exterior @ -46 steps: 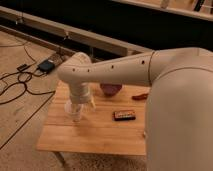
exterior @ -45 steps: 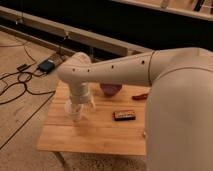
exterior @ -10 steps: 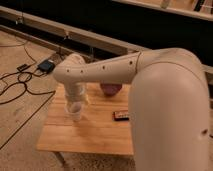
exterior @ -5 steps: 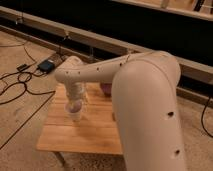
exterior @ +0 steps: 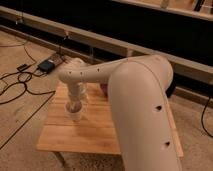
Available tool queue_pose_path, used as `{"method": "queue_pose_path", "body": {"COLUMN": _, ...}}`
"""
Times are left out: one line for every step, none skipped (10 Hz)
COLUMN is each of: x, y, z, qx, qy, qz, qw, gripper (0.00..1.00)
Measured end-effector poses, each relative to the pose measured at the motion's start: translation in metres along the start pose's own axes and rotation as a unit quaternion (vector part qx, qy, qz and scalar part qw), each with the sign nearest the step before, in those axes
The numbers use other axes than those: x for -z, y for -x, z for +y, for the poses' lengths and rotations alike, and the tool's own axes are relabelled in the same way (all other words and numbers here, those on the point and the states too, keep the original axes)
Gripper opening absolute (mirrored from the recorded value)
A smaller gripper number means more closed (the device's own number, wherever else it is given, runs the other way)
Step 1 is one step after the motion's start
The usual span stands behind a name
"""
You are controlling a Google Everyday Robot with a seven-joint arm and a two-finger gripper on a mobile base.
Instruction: Place the ceramic cup in the ceramic bowl
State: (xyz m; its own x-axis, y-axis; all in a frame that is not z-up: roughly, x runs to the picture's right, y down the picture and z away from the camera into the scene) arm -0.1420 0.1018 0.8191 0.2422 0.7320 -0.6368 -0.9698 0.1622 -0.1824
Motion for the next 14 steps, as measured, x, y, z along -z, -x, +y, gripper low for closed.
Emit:
{"method": "queue_pose_path", "body": {"x": -0.003, "y": -0.002, "z": -0.001, "qx": 0.002, "qy": 0.006, "qz": 0.007, "qw": 1.0, "gripper": 0.55}}
{"method": "queue_pose_path", "body": {"x": -0.004, "y": -0.003, "z": -0.001, "qx": 0.002, "qy": 0.012, "qz": 0.011, "qw": 0.9999, "gripper": 0.47}}
{"method": "queue_pose_path", "body": {"x": -0.003, "y": -0.002, "z": 0.0, "qx": 0.004, "qy": 0.022, "qz": 0.014, "qw": 0.9997, "gripper": 0.34}}
{"method": "queue_pose_path", "body": {"x": -0.003, "y": 0.0, "z": -0.001, "qx": 0.007, "qy": 0.028, "qz": 0.015, "qw": 0.9995, "gripper": 0.24}}
{"method": "queue_pose_path", "body": {"x": -0.001, "y": 0.002, "z": -0.001, "qx": 0.008, "qy": 0.033, "qz": 0.015, "qw": 0.9993, "gripper": 0.16}}
{"method": "queue_pose_path", "body": {"x": 0.003, "y": 0.006, "z": -0.003, "qx": 0.008, "qy": 0.04, "qz": 0.013, "qw": 0.9991, "gripper": 0.05}}
{"method": "queue_pose_path", "body": {"x": 0.007, "y": 0.011, "z": -0.004, "qx": 0.007, "qy": 0.044, "qz": 0.008, "qw": 0.999, "gripper": 0.01}}
{"method": "queue_pose_path", "body": {"x": 0.016, "y": 0.019, "z": -0.008, "qx": 0.006, "qy": 0.048, "qz": 0.0, "qw": 0.9988, "gripper": 0.0}}
{"method": "queue_pose_path", "body": {"x": 0.028, "y": 0.03, "z": -0.013, "qx": 0.004, "qy": 0.052, "qz": -0.014, "qw": 0.9986, "gripper": 0.0}}
{"method": "queue_pose_path", "body": {"x": 0.042, "y": 0.04, "z": -0.021, "qx": 0.0, "qy": 0.052, "qz": -0.027, "qw": 0.9983, "gripper": 0.0}}
{"method": "queue_pose_path", "body": {"x": 0.055, "y": 0.049, "z": -0.032, "qx": -0.008, "qy": 0.051, "qz": -0.039, "qw": 0.9979, "gripper": 0.0}}
{"method": "queue_pose_path", "body": {"x": 0.065, "y": 0.056, "z": -0.042, "qx": -0.015, "qy": 0.05, "qz": -0.048, "qw": 0.9974, "gripper": 0.0}}
{"method": "queue_pose_path", "body": {"x": 0.081, "y": 0.067, "z": -0.063, "qx": -0.032, "qy": 0.048, "qz": -0.063, "qw": 0.9963, "gripper": 0.0}}
{"method": "queue_pose_path", "body": {"x": 0.088, "y": 0.072, "z": -0.075, "qx": -0.042, "qy": 0.046, "qz": -0.071, "qw": 0.9956, "gripper": 0.0}}
